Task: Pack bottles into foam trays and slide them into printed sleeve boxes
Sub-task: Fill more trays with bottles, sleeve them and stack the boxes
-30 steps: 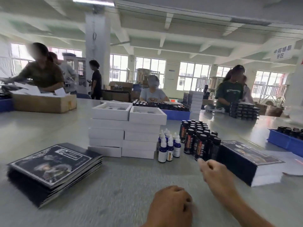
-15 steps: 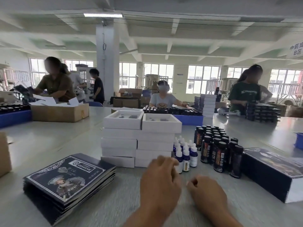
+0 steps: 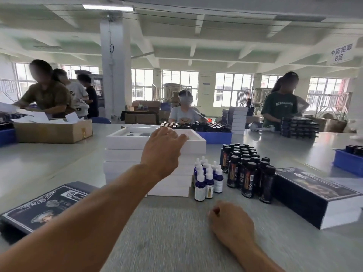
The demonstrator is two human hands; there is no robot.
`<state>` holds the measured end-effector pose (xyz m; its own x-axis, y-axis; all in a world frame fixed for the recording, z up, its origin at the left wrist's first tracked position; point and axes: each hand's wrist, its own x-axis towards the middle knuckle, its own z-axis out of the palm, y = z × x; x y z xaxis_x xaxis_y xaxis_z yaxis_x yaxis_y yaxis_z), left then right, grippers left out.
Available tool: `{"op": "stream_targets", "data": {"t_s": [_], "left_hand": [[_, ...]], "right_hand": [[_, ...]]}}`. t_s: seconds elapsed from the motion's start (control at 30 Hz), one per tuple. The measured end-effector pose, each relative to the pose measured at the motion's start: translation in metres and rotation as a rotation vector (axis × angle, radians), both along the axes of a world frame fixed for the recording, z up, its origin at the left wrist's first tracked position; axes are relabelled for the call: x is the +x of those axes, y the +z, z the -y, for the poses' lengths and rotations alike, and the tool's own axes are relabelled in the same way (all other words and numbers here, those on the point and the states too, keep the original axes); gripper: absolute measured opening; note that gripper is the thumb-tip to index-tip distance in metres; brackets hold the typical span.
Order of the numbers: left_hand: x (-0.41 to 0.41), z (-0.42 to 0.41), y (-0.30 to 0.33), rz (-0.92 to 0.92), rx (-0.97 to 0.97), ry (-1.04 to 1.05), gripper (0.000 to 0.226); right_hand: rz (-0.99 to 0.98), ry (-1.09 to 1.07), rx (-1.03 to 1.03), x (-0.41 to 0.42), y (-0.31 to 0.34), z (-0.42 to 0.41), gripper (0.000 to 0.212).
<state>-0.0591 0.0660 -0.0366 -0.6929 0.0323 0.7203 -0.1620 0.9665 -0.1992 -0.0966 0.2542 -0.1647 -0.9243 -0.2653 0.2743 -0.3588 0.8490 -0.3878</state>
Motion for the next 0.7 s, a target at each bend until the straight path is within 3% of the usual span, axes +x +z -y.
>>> {"op": "stream_targets", "data": {"t_s": [0.13,0.3,0.43,0.5,0.63,0.7], "left_hand": [[0.047,-0.028,-0.016,-0.045,0.056,-0.218,0.051],[0.128,-0.052,-0.080,0.071,0.023,-0.474,0.038],[0.154,-0.052,-0.109,0.286,-0.019,-0.508,0.033],[0.155,-0.051,-0.110,0.299,-0.022,-0.491,0.035],[0.150,-0.041,-0.116,0.031,0.393,-0.454,0.042],[0.145,-0.036,-0.123,0.010,0.562,-0.386,0.046]], "right_hand": [[0.033,0.012,-0.044,-0.002,0.002,-0.003,0.021],[0.121,0.011,-0.392,-0.014,0.005,-0.014,0.019],[0.117,-0.027,-0.522,-0.019,0.002,-0.016,0.015],[0.150,-0.029,-0.567,-0.020,0.001,-0.017,0.013],[0.245,-0.048,-0.600,-0.030,0.001,-0.014,0.008],[0.285,-0.072,-0.609,-0.041,0.005,-0.011,0.006]]}}
